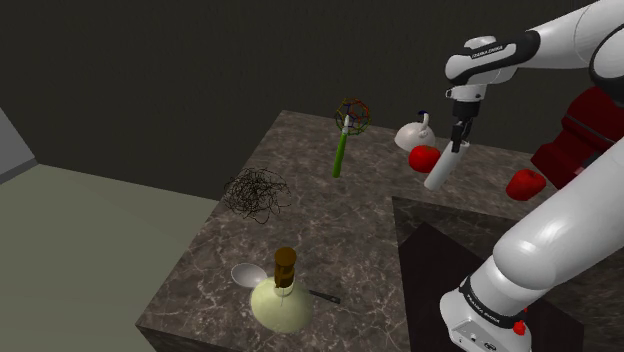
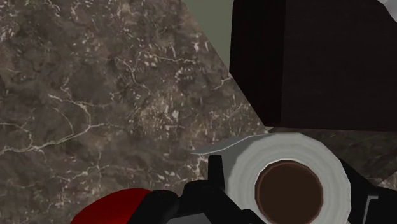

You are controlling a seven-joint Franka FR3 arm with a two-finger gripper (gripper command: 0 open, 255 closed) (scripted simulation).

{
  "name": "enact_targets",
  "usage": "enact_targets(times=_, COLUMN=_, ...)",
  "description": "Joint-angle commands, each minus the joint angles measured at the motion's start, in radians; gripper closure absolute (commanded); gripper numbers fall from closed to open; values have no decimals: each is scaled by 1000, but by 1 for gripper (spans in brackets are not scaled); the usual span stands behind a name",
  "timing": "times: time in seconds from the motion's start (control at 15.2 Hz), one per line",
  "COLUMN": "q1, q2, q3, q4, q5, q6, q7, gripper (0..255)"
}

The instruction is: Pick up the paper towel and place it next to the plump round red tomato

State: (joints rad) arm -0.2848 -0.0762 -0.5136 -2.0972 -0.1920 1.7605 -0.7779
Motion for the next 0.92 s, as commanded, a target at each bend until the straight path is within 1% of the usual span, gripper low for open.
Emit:
enact_targets(times=0.0, q1=-1, q2=7, q3=-2, q4=-22, q5=2, q6=29, q7=2, gripper=255)
enact_targets(times=0.07, q1=-1, q2=12, q3=-2, q4=-29, q5=3, q6=40, q7=2, gripper=255)
enact_targets(times=0.59, q1=-1, q2=12, q3=-2, q4=-29, q5=3, q6=40, q7=2, gripper=255)
enact_targets(times=0.66, q1=-1, q2=12, q3=-2, q4=-29, q5=3, q6=40, q7=2, gripper=0)
enact_targets(times=0.86, q1=-1, q2=12, q3=-2, q4=-29, q5=3, q6=40, q7=2, gripper=0)
